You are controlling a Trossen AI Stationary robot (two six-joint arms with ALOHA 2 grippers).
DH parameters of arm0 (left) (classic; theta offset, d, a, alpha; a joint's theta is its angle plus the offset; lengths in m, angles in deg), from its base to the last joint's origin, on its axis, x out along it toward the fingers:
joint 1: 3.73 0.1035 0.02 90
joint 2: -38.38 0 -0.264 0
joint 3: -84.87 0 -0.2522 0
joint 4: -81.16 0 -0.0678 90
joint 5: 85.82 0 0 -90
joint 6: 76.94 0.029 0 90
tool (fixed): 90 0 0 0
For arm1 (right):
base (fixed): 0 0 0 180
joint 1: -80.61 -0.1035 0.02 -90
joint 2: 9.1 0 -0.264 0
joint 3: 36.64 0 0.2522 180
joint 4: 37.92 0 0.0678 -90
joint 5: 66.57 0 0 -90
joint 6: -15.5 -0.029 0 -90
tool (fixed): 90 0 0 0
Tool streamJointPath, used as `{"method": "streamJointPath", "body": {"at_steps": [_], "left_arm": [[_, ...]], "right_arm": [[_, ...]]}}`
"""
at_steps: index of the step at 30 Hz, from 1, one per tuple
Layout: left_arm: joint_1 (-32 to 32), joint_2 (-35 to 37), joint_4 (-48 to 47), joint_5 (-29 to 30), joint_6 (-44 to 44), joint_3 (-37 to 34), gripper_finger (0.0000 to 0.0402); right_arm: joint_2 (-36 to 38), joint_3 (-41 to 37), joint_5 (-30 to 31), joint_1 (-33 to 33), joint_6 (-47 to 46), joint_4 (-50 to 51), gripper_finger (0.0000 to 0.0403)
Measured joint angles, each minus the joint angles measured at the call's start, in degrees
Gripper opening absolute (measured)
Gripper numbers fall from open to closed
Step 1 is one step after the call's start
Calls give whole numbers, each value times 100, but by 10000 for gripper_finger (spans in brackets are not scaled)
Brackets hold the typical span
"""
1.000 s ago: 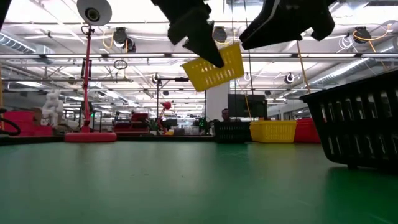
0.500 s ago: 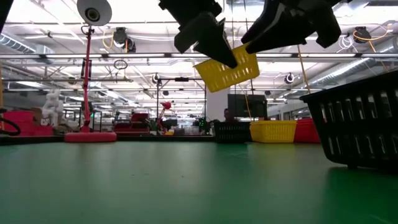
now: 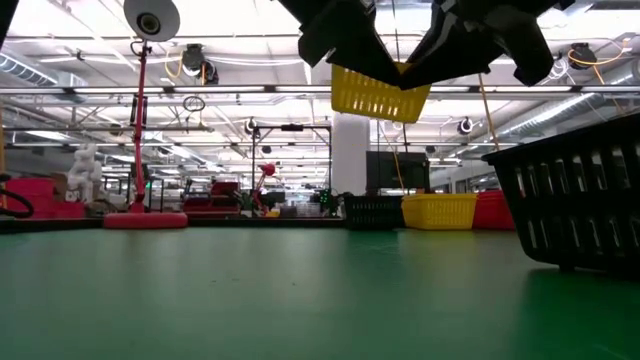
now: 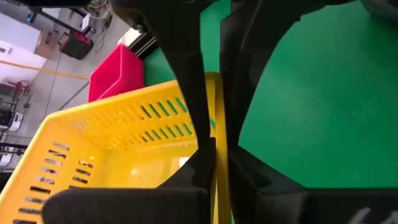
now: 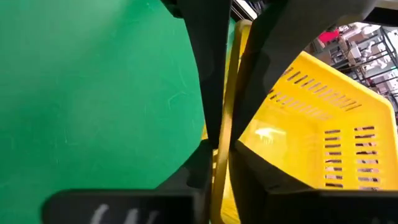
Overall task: Stack baskets by color
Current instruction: Stack the bottom yellow bin on the top stacked yellow bins
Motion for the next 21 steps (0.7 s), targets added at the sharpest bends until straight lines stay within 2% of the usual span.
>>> {"method": "streamJointPath", "body": {"at_steps": [3,7,16,21], "left_arm": [[-4,-1,-12,-3,-9,0,34],[-55,0,-67,-93,57,0,52],[-261,159,-90,239,-290,-2,180],[-407,478,-7,284,-523,20,212]], "right_arm": [[0,-1,-2,-1,2,11,12],[0,-2,-11,-1,-34,52,7],[9,11,35,1,-128,73,4],[2,-10,8,1,-141,108,3]]}}
